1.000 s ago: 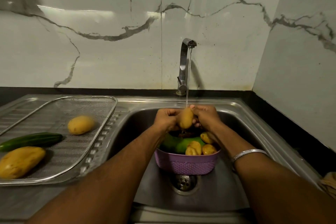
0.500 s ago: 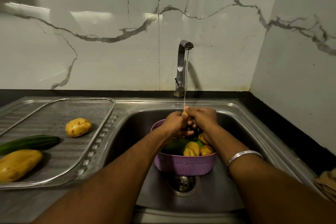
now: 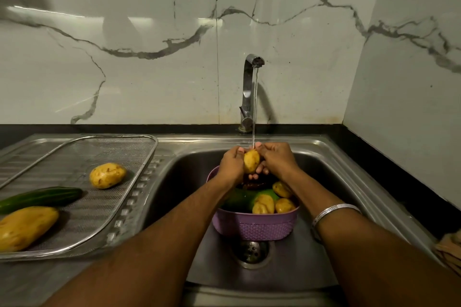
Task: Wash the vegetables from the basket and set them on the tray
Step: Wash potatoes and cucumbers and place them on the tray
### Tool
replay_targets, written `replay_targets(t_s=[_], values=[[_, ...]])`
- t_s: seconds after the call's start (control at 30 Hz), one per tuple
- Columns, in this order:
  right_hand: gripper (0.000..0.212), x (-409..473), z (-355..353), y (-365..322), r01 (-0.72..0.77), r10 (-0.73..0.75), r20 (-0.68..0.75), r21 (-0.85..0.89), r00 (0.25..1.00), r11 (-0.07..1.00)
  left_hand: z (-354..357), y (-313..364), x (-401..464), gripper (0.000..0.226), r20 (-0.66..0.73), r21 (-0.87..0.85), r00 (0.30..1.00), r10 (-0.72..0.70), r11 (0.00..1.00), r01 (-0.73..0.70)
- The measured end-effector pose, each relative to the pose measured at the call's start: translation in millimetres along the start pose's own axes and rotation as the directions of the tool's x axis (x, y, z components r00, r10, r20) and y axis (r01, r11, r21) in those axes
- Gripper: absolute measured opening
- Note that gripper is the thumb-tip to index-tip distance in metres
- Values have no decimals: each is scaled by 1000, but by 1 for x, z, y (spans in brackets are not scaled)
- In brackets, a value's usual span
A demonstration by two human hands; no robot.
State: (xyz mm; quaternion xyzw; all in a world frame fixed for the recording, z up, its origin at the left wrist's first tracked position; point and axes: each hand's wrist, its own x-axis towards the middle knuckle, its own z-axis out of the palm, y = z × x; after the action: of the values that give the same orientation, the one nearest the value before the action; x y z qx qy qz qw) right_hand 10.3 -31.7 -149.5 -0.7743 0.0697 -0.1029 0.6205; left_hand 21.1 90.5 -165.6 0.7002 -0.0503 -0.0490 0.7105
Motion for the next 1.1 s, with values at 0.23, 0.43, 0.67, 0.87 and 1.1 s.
replay_targets(t_s=[0.23, 0.43, 0.67, 0.87, 1.1], values=[[16, -13, 5, -9, -28, 13, 97, 154, 995, 988, -10, 1, 6, 32, -87, -58, 993, -82, 995, 78], [26, -18, 6, -16, 49, -45, -88, 48, 995, 998, -3, 3, 2, 31, 7, -107, 997, -74, 991, 74], [22, -13, 5, -11, -57, 32, 131, 187, 991, 981, -9, 9, 2, 34, -24, -222, 994, -111, 970, 102], [21, -12, 9, -8, -9, 19, -85, 125, 996, 992, -6, 4, 7, 41, 72, 113, 997, -3, 994, -5], [22, -3, 4, -1, -136, 130, 71, 85, 989, 987, 0, 7, 3, 43, 31, 133, 996, -79, 988, 74]])
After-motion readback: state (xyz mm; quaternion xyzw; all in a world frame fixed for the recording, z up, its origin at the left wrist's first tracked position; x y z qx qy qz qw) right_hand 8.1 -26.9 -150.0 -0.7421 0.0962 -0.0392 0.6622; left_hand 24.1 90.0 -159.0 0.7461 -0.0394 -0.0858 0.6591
